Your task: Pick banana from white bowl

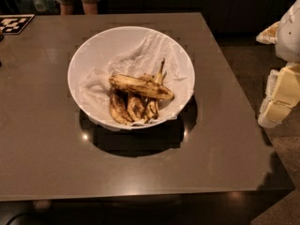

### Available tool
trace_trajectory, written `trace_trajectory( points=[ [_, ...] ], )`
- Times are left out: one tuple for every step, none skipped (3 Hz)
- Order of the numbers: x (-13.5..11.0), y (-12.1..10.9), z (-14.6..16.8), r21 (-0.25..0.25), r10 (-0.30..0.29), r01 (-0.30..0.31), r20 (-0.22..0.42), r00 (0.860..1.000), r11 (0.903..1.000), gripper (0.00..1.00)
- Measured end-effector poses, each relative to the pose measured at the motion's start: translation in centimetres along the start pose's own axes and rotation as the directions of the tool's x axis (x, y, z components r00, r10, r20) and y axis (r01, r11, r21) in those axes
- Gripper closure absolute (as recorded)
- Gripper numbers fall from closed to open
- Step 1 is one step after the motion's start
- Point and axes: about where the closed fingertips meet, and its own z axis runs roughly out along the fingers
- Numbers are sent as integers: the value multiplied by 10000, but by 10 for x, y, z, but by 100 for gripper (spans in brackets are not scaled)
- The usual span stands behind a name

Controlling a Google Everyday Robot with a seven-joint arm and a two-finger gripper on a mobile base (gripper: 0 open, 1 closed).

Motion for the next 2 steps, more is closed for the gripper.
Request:
trace_trajectory(
  points=[
    [0, 0, 0, 0, 0, 0, 0, 10000, 10000, 0],
    [-13, 1, -2, 102, -199, 200, -72, 9998, 9997, 0]
  ],
)
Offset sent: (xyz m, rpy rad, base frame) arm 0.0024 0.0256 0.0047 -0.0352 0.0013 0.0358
